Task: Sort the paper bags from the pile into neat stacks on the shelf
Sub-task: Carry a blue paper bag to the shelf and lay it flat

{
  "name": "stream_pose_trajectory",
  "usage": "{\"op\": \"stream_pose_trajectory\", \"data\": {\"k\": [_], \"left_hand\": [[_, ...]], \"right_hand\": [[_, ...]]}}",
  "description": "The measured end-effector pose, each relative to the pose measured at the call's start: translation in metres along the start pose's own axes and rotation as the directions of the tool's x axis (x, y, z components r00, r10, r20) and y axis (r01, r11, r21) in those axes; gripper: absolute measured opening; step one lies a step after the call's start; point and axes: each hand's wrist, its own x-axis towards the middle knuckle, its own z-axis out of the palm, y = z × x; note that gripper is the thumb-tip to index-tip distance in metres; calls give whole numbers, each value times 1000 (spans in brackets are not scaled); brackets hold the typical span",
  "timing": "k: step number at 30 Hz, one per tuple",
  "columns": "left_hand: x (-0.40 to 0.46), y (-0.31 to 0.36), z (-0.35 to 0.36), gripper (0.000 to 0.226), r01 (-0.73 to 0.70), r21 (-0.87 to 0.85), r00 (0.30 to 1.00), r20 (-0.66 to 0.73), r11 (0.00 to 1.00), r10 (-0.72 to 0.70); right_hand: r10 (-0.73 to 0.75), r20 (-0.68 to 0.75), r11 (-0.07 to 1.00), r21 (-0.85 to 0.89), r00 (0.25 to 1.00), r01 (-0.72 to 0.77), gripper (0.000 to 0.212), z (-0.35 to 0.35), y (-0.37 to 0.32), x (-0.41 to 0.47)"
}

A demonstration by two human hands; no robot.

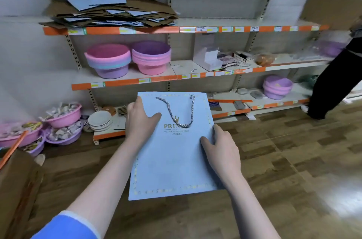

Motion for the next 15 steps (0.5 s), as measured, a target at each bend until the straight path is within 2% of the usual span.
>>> {"op": "stream_pose_trajectory", "data": {"k": [8, 15], "left_hand": [[124, 51, 67, 47, -64, 4, 998, 30, 998, 64], [214, 82, 145, 46, -44, 19, 999, -13, 999, 45]], "right_hand": [[12, -39, 1000, 18, 999, -12, 19, -4, 7, 139], [11, 2, 999, 47, 1000, -11, 23, -2, 37, 263]]}}
